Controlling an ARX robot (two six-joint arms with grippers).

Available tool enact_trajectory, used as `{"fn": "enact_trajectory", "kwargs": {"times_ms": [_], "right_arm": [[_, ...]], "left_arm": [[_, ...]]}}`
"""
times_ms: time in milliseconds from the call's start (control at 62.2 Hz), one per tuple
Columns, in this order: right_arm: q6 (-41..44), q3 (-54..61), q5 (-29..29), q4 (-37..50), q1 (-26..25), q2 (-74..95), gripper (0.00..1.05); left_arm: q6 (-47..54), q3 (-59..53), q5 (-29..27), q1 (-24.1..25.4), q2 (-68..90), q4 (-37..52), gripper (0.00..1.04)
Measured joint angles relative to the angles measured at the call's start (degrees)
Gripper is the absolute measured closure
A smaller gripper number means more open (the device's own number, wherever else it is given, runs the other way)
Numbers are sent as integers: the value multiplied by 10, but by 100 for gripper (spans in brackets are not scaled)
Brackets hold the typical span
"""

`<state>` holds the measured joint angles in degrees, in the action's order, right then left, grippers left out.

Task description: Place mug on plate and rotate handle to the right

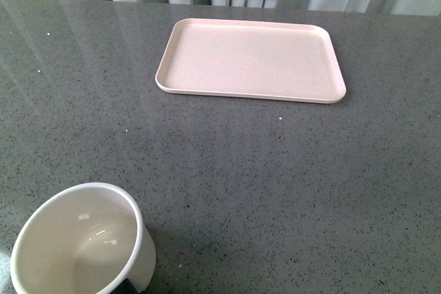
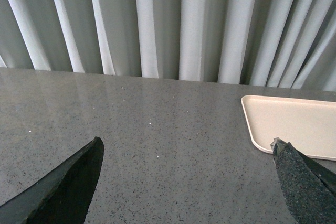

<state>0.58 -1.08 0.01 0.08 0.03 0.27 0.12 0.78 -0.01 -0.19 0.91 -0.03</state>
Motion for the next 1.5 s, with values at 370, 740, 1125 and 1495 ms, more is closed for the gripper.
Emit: {"fn": "enact_trajectory", "kwargs": {"times_ms": [370, 740, 1125, 1495], "right_arm": [[0, 0, 0, 0, 0, 0, 9], [0, 0, 0, 0, 0, 0, 9], [0, 0, 0, 0, 0, 0, 9], [0, 0, 0, 0, 0, 0, 9]], "left_arm": [[0, 0, 0, 0, 0, 0, 9], [-81, 176, -14, 40, 296, -152, 9], [11, 207, 46, 5, 499, -104, 9], [29, 207, 64, -57, 556, -93, 9]]}}
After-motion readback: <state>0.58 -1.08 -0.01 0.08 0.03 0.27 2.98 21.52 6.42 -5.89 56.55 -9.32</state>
